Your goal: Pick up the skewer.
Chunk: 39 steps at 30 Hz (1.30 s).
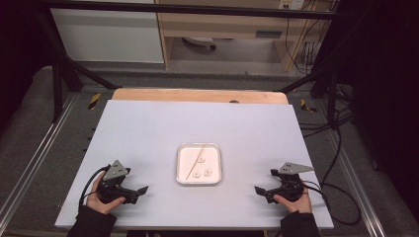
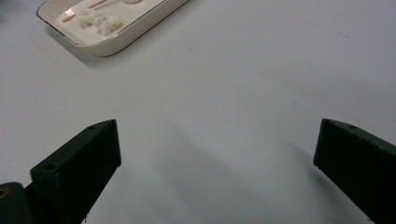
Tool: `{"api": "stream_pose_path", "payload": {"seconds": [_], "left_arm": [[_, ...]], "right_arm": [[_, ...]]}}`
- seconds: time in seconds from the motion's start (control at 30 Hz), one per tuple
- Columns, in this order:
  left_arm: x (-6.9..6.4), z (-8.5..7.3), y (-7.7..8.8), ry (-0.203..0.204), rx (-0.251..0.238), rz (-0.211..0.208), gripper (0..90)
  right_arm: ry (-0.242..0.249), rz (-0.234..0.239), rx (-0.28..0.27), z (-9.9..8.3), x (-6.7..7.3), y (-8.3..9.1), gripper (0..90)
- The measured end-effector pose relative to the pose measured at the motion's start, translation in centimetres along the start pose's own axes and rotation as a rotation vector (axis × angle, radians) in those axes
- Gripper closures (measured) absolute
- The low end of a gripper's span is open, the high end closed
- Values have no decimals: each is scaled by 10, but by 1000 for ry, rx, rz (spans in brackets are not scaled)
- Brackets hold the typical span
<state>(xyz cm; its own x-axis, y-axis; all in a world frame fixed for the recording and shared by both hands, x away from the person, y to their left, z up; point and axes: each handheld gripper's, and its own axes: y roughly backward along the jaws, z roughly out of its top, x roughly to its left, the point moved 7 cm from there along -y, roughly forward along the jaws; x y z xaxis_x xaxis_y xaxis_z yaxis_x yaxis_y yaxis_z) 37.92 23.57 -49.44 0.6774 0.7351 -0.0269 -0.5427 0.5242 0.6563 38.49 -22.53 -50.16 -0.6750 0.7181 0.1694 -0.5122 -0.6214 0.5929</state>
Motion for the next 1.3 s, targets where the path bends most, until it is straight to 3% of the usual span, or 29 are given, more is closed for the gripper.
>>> {"api": "stream_pose_path", "payload": {"seconds": [1.3], "left_arm": [[-18,18,-10,-16,9,8,43]], "right_arm": [[8,-3,15,-1,0,-1,13]]}}
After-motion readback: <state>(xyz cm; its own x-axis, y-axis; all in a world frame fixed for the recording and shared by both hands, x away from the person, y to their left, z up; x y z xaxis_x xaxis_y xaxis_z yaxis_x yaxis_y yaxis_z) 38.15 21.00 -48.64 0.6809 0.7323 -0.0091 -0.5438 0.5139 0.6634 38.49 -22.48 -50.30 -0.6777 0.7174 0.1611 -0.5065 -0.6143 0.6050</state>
